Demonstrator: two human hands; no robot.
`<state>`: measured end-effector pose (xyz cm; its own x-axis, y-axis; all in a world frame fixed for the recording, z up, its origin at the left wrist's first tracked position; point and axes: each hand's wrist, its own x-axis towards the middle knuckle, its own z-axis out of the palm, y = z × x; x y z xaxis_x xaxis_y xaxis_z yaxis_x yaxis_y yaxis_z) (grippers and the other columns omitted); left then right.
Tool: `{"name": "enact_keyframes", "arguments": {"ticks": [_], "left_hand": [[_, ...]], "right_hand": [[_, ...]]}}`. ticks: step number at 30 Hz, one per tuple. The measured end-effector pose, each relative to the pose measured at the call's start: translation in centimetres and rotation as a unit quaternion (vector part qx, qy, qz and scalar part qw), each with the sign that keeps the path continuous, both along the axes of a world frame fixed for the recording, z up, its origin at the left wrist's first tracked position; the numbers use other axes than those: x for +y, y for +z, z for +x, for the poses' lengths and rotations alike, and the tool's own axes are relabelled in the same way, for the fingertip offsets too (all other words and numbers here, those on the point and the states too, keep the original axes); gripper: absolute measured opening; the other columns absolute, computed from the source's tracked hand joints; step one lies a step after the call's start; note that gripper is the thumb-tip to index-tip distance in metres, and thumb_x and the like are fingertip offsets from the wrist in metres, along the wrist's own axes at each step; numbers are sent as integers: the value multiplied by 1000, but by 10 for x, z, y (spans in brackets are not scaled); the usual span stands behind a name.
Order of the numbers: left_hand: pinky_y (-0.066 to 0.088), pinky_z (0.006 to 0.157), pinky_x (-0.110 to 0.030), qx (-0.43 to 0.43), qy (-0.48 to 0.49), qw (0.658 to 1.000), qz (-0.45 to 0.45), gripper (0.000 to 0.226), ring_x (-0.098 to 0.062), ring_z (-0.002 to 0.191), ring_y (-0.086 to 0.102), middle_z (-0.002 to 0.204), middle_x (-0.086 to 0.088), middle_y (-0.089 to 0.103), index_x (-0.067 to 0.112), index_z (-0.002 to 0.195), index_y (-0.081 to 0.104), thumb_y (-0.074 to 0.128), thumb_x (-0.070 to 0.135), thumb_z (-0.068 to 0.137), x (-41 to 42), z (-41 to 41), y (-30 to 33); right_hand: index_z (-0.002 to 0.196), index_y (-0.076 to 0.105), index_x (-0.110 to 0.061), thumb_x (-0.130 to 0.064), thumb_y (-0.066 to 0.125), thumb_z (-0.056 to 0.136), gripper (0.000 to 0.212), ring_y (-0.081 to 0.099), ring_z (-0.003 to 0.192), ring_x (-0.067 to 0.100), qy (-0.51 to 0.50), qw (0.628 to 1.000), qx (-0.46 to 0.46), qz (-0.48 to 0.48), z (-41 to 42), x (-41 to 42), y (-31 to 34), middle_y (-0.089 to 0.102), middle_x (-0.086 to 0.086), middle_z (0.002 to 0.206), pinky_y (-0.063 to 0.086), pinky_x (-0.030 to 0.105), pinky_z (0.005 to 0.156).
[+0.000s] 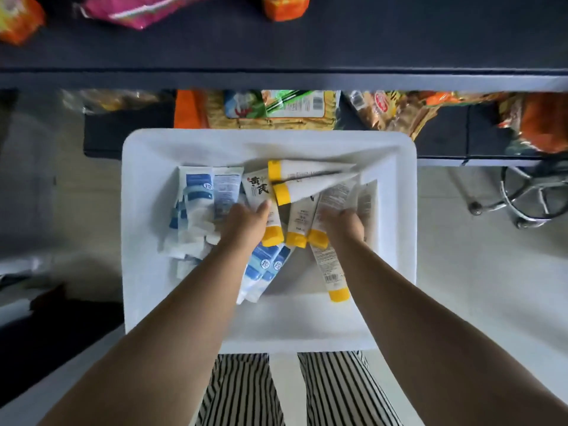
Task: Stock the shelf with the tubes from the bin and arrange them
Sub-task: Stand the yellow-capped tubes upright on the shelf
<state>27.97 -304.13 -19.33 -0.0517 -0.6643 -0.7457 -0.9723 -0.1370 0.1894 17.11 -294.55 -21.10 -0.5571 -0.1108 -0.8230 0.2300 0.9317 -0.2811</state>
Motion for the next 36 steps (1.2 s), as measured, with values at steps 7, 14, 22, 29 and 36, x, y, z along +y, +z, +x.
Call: {"name": "enact_keyframes", "arguments": {"ticks": [7, 14, 22, 29, 36], "left_hand": [[52, 88, -39, 61, 25, 997, 32, 40, -32, 104, 62, 113, -20, 64, -4, 109, 60, 66, 25, 83, -2, -9, -25], [52, 87, -37, 81, 68, 990, 95, 42, -30, 107, 62, 117, -20, 63, -2, 114, 58, 66, 26, 83, 0, -18, -28], [54, 81, -42, 233, 363, 876, 216, 24, -25, 86, 62, 99, -13, 65, 3, 101, 60, 68, 14, 82, 26, -2, -27], [54, 62, -24, 355, 334, 825, 287, 8, -7, 57, 66, 61, 4, 70, 13, 84, 61, 55, 8, 89, 35, 30, 48], [57, 62, -32, 523, 291, 776, 199, 25, -15, 67, 70, 73, -1, 73, 12, 101, 57, 58, 3, 79, -14, 19, 180]], "right_hand": [[88, 64, -5, -29, 66, 81, 25, 62, 89, 27, -182, 983, -12, -31, 3, -2, -18, 62, 5, 80, 50, 37, 84], [84, 57, -9, -13, 70, 81, 14, 64, 70, 22, -389, 899, -126, -154, 10, 14, -20, 63, 8, 78, 56, 41, 75], [91, 62, -7, -9, 67, 82, 11, 63, 72, 23, -472, 842, -167, -198, 28, 33, -12, 65, 11, 84, 54, 39, 78], [81, 59, -8, -9, 61, 86, 6, 59, 76, 21, -408, 870, -168, -223, 35, 51, 56, 61, 8, 77, 53, 42, 72], [80, 60, -14, -13, 54, 91, 13, 61, 58, 8, -269, 873, -105, -394, 5, 15, 182, 64, -4, 63, 51, 22, 57]]}}
